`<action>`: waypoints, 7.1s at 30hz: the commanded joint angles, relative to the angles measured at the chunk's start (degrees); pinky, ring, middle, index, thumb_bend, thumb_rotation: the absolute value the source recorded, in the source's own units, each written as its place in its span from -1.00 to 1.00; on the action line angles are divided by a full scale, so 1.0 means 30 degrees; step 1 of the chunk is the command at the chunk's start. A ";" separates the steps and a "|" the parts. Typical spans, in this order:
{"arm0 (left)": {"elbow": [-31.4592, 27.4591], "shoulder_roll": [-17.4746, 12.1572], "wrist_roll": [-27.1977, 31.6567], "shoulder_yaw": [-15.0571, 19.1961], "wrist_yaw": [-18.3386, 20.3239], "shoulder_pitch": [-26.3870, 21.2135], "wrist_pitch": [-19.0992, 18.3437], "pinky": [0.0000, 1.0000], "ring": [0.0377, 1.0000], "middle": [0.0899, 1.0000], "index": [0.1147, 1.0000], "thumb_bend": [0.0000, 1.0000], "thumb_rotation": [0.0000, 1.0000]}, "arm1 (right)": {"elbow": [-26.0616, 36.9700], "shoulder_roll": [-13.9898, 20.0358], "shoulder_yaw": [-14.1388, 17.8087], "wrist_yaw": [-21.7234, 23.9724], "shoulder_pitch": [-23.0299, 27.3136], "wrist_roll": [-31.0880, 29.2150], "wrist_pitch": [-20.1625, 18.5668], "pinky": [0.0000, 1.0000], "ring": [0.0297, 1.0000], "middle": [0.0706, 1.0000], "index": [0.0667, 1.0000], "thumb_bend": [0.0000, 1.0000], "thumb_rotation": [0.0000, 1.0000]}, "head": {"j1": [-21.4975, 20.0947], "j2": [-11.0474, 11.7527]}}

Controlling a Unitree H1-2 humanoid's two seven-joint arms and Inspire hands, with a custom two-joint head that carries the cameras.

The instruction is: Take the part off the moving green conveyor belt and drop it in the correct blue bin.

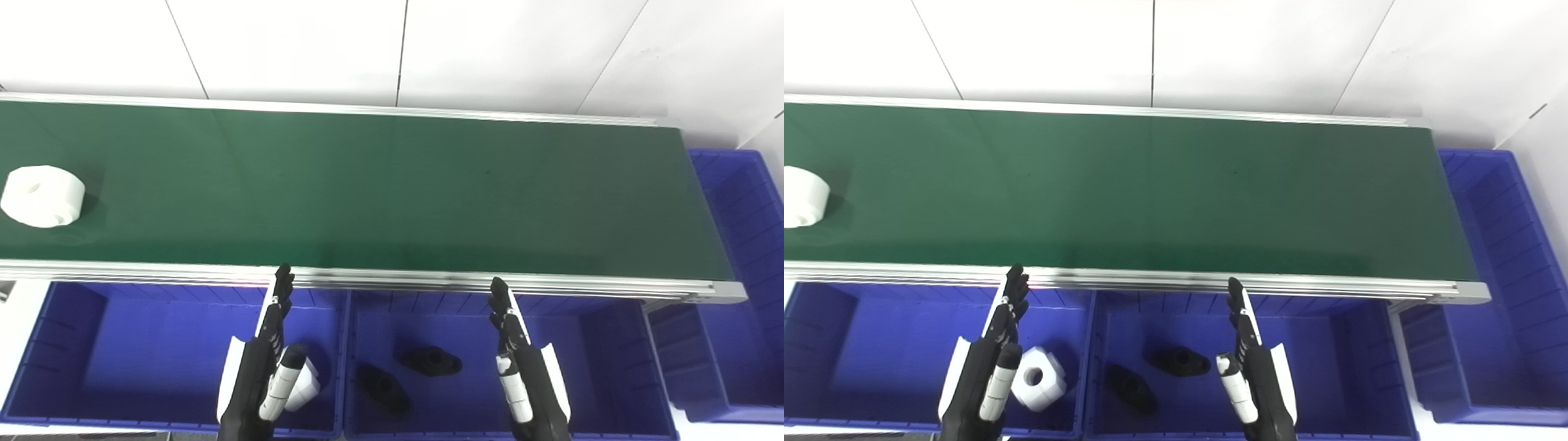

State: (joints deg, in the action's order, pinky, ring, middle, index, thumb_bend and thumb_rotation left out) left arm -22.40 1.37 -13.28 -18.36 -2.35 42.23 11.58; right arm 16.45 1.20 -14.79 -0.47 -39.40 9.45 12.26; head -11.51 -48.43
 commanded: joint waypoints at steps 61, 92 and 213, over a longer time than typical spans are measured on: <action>0.5594 0.2034 -0.3606 -0.1622 -0.3034 -0.1386 0.3707 0.67 0.89 1.00 1.00 0.36 0.81 | -0.4422 0.2168 0.2086 0.0673 0.1776 -0.1857 0.3818 1.00 1.00 1.00 1.00 0.71 1.00 | 0.7417 0.5436; -0.1486 0.0500 -0.4455 -0.1535 -0.1373 -0.2052 0.3388 0.43 0.74 0.80 0.99 0.75 -0.05 | -0.2780 0.1881 0.2187 0.1069 0.1102 -0.1894 0.2658 1.00 1.00 1.00 1.00 0.67 1.00 | 0.7466 0.3896; -0.5226 -1.2244 -0.9393 0.5634 0.8539 -0.7506 -0.4282 -0.14 -0.30 -0.22 -0.12 0.05 -1.00 | 0.1563 0.1915 0.1974 0.2335 0.0951 -0.2946 -0.1202 1.00 1.00 1.00 1.00 0.65 1.00 | 0.8792 -0.0599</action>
State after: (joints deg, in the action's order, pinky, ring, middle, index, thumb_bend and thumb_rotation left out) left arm -38.07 -34.30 -39.74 -2.22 26.25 18.95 -4.69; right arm 18.92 6.38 -9.23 6.09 -36.58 1.20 8.82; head 14.94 -50.19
